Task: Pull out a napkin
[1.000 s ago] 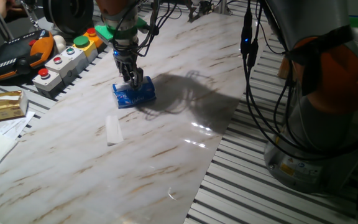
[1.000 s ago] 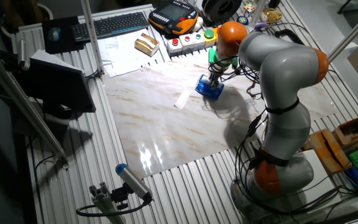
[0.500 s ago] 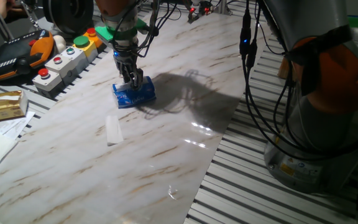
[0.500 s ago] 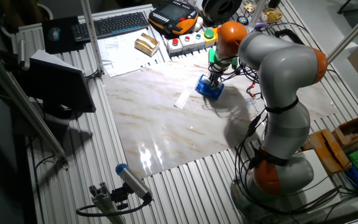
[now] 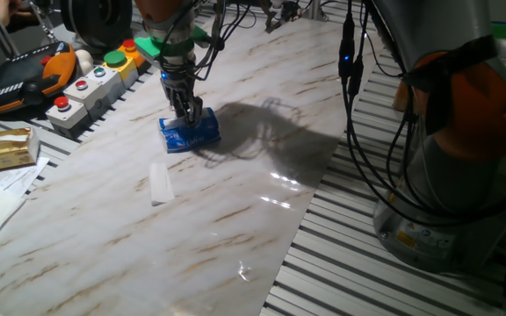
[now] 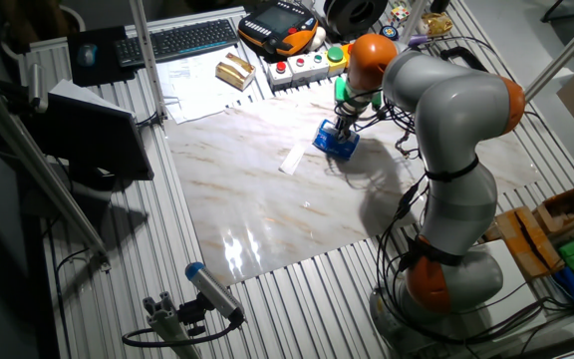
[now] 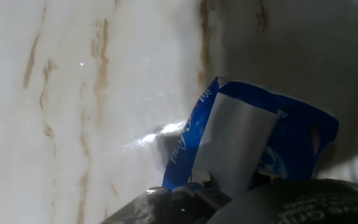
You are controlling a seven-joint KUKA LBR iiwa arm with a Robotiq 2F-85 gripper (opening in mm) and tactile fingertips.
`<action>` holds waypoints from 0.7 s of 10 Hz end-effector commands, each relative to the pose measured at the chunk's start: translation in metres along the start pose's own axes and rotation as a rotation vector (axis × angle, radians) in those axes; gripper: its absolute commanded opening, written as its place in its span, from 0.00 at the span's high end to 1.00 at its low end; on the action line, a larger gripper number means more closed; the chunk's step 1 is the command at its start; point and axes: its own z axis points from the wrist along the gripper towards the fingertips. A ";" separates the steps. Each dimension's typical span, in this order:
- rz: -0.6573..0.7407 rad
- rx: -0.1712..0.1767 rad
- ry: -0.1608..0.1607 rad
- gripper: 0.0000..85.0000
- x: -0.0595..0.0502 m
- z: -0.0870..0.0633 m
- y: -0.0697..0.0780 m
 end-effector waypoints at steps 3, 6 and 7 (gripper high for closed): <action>-0.008 -0.003 0.000 0.52 0.000 -0.001 -0.001; -0.011 -0.005 -0.004 0.53 -0.001 -0.004 -0.001; -0.014 -0.006 -0.006 0.53 -0.001 -0.005 -0.002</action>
